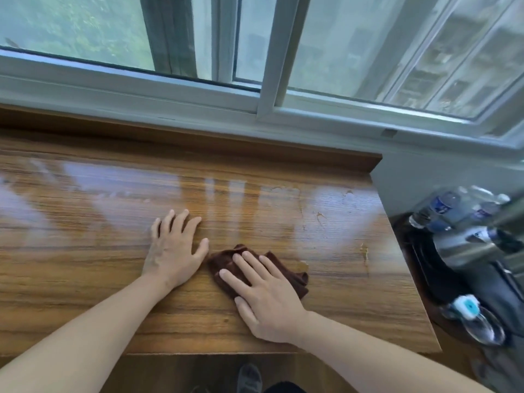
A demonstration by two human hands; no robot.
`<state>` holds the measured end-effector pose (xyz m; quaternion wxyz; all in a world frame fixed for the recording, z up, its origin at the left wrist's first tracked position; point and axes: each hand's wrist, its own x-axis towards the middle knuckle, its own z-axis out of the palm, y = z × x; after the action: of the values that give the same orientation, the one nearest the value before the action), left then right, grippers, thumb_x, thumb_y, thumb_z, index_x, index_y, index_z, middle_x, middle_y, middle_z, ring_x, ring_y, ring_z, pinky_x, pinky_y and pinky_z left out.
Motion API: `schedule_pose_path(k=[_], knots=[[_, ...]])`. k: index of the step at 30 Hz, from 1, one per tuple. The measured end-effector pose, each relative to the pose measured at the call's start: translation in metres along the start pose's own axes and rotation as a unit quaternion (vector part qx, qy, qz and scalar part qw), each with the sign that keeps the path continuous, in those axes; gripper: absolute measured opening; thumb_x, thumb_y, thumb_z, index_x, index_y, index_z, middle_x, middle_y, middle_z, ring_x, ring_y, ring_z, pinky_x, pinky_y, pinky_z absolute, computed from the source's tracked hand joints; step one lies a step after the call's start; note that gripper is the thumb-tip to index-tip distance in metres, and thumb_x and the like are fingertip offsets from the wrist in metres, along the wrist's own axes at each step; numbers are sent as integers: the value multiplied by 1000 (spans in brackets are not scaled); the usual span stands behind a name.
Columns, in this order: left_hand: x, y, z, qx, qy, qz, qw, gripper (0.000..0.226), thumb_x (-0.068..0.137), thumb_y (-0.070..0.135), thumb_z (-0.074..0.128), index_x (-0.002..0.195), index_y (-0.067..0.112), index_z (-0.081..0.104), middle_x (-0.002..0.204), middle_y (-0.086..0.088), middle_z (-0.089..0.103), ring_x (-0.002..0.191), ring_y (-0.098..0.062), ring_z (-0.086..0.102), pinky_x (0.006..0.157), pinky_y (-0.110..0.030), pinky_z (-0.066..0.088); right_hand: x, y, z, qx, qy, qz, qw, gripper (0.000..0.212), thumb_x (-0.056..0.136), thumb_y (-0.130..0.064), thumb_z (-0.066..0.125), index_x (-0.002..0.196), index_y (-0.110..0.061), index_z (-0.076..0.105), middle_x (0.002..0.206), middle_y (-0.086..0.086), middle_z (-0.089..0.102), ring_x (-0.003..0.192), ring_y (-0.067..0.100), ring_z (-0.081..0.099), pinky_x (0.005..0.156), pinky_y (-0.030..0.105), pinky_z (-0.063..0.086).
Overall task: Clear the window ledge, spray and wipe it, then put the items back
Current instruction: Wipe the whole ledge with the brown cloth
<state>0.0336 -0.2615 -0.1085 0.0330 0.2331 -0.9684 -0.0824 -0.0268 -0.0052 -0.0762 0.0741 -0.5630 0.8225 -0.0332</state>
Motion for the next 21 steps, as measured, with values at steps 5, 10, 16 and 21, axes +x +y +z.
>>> schedule_pose_path(k=[5, 10, 16, 21], knots=[[-1, 2, -1, 1, -8, -1, 1000, 70, 94, 61, 23, 151, 26, 43, 162, -6, 35, 154, -31, 19, 127, -54, 11, 5, 4, 1, -1, -7, -9, 1000, 57, 108, -47, 28, 164, -38, 17, 174, 1, 13, 161, 18, -3, 130, 44, 4], [1, 19, -6, 4, 6, 42, 999, 65, 97, 48, 25, 149, 17, 50, 161, -12, 39, 152, -36, 26, 124, -58, 18, 12, 40, -5, -21, -39, -101, 994, 58, 109, -45, 28, 165, -39, 15, 174, 3, 10, 161, 18, -4, 130, 44, 3], [2, 55, 3, -50, -24, -14, 998, 71, 96, 52, 9, 160, 32, 31, 171, -4, 21, 158, -34, 9, 127, -55, 3, 46, 111, -18, -41, -39, -91, 994, 60, 107, -48, 27, 165, -40, 16, 174, 5, 11, 161, 20, 0, 129, 47, 8], [7, 60, 1, -13, -50, -23, 998, 76, 89, 77, 19, 159, 46, 26, 171, 4, 15, 158, -30, 0, 126, -52, -5, 82, 164, -24, -40, -15, -30, 999, 61, 103, -52, 26, 163, -41, 21, 173, 6, 18, 161, 24, 10, 128, 47, 14]])
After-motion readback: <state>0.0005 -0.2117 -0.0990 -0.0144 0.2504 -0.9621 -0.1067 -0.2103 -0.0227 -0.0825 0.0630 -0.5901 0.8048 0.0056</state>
